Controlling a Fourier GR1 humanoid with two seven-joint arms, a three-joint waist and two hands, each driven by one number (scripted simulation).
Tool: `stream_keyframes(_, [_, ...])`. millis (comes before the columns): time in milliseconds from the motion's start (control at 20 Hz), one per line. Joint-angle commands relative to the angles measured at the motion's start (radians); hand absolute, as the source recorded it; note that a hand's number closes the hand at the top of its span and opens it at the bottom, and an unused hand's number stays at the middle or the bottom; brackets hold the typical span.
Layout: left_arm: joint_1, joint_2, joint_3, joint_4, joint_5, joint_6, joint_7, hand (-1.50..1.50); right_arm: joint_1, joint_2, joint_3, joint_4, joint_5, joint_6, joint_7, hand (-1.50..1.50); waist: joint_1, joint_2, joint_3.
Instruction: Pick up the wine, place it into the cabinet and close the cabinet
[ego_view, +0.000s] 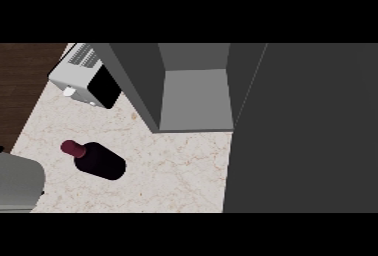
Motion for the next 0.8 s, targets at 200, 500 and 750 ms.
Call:
stream_keyframes(200, [-0.066,-0.129,-0.085,0.135,-0.096,-0.033,-0.026,-1.50,-0.039,0.019,0.026,-0.055,-0.008,-0.025,0.047,-1.50,-0.043,0.028,-0.037])
stream_keyframes(500, [-0.078,-0.171,-0.031,0.157,-0.170,-0.013,-0.061,-1.50,-0.035,0.022,0.028,-0.062,-0.026,-0.015,0.039,-1.50,-0.070,0.031,-0.037])
stream_keyframes(750, [-0.059,-0.202,-0.027,0.168,-0.225,-0.035,-0.067,-1.50,-0.047,0.013,0.040,-0.059,-0.010,-0.006,0.050,-1.50,-0.070,0.031,-0.038])
